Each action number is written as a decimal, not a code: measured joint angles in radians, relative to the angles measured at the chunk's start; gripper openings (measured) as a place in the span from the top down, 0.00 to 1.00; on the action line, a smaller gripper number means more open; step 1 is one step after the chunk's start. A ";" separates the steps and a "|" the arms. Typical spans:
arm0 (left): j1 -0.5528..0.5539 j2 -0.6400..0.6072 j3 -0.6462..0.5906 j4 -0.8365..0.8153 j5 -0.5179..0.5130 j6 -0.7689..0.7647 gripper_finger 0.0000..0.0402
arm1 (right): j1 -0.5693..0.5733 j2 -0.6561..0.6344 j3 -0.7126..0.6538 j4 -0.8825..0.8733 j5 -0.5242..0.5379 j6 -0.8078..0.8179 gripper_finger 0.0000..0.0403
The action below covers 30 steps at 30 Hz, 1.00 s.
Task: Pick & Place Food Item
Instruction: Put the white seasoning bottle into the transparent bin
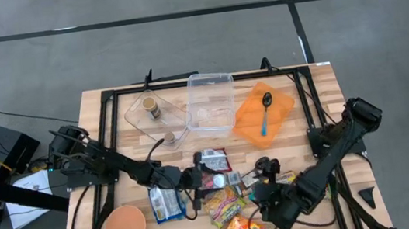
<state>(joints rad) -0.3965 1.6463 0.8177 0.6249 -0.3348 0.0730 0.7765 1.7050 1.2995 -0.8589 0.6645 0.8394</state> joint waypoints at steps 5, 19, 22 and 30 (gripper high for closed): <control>-0.018 -0.143 0.000 -0.180 -0.121 -0.037 0.51 | 0.054 0.002 -0.014 -0.007 0.062 0.079 0.12; 0.009 -0.552 0.000 -0.729 -0.321 -0.295 0.51 | 0.096 0.003 -0.014 -0.002 0.175 0.111 0.12; 0.017 -0.616 0.000 -0.816 -0.343 -0.346 0.51 | 0.093 0.003 -0.014 -0.005 0.175 0.107 0.12; 0.070 -0.708 0.000 -0.915 -0.383 -0.428 0.51 | 0.094 0.003 -0.014 -0.001 0.190 0.104 0.12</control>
<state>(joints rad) -0.3269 0.9383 0.8181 -0.2901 -0.7178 -0.3552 0.8703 1.7084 1.2854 -0.8600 0.8549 0.9432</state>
